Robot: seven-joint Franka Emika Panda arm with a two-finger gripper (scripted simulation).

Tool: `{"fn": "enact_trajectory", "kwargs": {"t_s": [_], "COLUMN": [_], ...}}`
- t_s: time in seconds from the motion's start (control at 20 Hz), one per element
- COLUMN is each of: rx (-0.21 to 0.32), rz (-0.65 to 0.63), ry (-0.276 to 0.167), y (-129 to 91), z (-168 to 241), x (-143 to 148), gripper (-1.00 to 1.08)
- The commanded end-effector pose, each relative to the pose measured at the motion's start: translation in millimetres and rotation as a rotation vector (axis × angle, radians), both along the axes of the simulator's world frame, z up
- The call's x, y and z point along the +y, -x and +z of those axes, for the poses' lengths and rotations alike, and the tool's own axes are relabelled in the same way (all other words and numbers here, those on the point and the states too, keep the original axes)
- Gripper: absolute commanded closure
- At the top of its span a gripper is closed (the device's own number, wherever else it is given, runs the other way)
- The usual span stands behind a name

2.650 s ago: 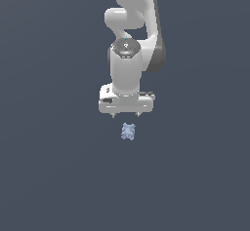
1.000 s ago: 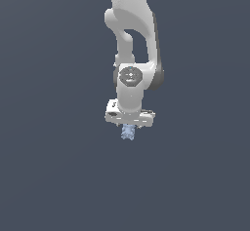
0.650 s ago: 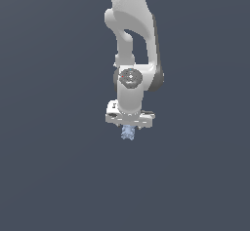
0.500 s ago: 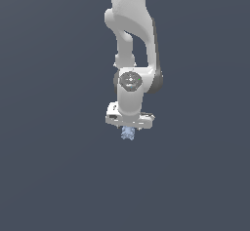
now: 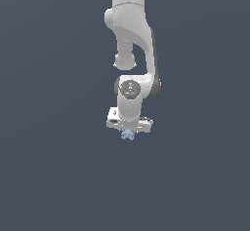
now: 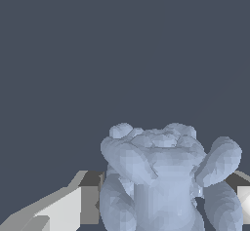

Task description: Pick up the object and move it to a goal position.

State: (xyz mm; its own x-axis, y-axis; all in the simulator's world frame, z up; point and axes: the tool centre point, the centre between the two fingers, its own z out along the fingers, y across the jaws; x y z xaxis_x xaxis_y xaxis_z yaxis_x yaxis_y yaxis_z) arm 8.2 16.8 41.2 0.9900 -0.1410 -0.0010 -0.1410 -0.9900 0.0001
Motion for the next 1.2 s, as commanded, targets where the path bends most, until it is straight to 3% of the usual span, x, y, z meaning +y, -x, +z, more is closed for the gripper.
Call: {"fn": "enact_trajectory", "kwargs": {"t_s": [0.0, 0.65, 1.15], "rx": [-0.001, -0.001, -0.001], "rz": [0.0, 0.0, 0.0], "ry": [0.0, 0.0, 0.0], "y": [-0.5, 0.5, 12.9], "z": [-0.8, 3.5, 45.8], "x": [-0.1, 1.0, 10.1], "gripper": [1.08, 1.08, 1.08]}}
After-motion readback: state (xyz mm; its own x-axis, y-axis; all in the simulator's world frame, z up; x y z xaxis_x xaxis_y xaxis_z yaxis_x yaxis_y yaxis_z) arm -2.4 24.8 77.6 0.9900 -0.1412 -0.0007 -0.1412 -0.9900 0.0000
